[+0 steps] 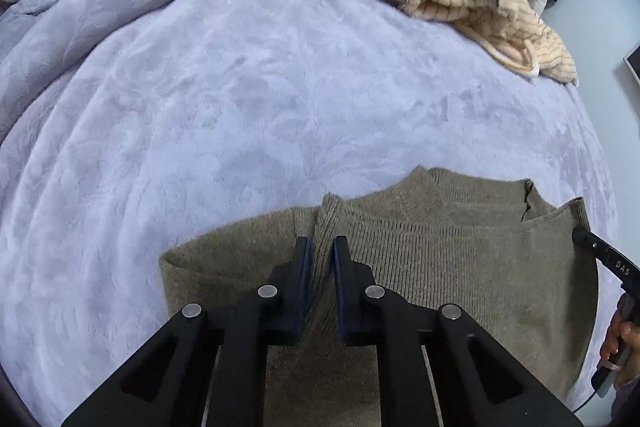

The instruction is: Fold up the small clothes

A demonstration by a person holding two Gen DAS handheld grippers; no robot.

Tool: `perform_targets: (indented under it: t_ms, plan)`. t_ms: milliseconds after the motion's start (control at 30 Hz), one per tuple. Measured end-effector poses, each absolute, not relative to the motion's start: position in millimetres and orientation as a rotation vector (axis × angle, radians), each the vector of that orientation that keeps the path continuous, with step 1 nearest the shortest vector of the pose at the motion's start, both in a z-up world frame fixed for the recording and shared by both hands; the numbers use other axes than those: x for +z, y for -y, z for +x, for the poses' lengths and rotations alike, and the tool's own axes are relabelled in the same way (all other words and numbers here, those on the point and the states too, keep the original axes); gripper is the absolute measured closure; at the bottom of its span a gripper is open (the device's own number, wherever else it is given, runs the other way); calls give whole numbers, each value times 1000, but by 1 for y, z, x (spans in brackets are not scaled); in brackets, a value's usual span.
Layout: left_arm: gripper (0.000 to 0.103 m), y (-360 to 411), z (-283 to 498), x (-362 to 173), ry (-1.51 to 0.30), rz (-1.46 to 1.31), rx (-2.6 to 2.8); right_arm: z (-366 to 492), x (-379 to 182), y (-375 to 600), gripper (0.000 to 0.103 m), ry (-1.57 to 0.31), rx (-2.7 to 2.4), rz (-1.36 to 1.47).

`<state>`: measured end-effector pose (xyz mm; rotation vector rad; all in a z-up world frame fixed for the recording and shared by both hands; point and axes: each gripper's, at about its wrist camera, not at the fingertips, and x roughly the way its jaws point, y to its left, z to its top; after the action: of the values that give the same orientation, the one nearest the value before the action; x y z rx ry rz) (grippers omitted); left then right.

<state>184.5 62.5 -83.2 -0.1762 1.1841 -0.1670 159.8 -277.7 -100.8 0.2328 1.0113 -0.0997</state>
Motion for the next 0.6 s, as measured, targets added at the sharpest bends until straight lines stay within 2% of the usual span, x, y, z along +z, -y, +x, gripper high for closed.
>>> perform_targets:
  t_ms: [167,300,367,533,567,600]
  plan:
    - [90,-74,196,-108,-1226,-153,-60,175,-125,283,95,-1072,-110,215]
    - [90,-86,186,-109,-1243,-151,-10,168,-132,292,79,-1057,-151,278]
    - [90,-94,176,-101,-1248,-178,-54,160,-125,295,68,-1059,-166,291]
    - [89,-105,138,-90,-1292,-176,-95,119,-107,291,60,-1028,-131,365]
    - [83,-106,131,-88,-1300,-164,-85,111,-106,289,60,-1024,-121,383]
    - [53,-107,125,-87,-1304,-157,-77,101,-104,286,60,-1020,-116,400]
